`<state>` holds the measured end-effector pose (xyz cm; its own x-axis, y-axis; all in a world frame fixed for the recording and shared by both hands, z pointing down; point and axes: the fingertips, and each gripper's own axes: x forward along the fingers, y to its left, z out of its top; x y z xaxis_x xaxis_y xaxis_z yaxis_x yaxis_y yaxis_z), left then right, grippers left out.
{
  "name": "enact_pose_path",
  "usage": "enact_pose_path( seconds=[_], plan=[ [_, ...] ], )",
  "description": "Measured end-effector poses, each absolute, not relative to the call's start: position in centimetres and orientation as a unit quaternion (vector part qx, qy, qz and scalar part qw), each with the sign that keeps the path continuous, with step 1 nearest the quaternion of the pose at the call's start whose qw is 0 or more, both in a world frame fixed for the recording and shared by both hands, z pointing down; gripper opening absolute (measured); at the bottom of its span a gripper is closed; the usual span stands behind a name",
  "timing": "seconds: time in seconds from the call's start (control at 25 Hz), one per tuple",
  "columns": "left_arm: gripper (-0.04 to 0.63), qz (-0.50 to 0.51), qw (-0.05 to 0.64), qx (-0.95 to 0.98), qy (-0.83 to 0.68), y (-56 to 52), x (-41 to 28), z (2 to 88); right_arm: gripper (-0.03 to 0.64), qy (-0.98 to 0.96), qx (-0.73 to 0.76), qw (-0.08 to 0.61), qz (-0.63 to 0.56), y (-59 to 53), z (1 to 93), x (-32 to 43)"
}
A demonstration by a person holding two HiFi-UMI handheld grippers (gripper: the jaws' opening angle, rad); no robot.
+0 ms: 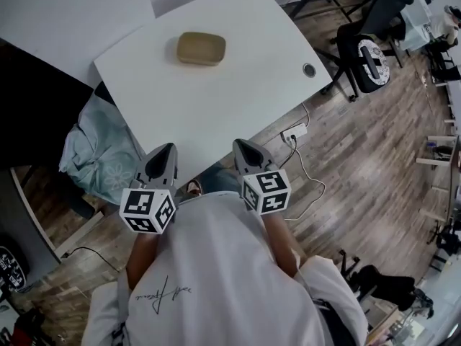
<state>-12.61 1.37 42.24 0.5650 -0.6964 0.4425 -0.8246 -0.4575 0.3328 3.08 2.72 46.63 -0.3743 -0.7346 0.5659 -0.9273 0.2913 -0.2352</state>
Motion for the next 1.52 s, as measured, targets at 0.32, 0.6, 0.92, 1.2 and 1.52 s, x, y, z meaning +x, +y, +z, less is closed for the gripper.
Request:
enact_pose_path(
  seconds=[0.32,0.6,0.92,1.2,1.52],
  plan=[
    [0.008,0.120,0.257,0.836,-0.469,-1.7,-11.7,41.7,0.011,-0.796,0.512,0.167,0.275,-1.3,46.6,3.9],
    [0.008,0.115,0.253,0.828,-0.487,-4.0,-10.6,41.1,0.011,-0.803,0.498,0.156,0.286,-4.4,46.8,5.0],
    [0.008,0.112,0.257,0.819,-0.501,-5.4,-8.3,41.7,0.011,-0.814,0.471,0.150,0.306,-7.9,48.1,6.2],
    [0.008,0.103,0.267,0.808,-0.515,-6.2,-7.5,42.7,0.011,-0.817,0.451,0.141,0.331,-11.3,49.9,6.5],
    [0.008,0.102,0.270,0.797,-0.531,-6.6,-8.5,43.2,0.011,-0.819,0.439,0.137,0.343,-13.5,50.9,5.7]
  ],
)
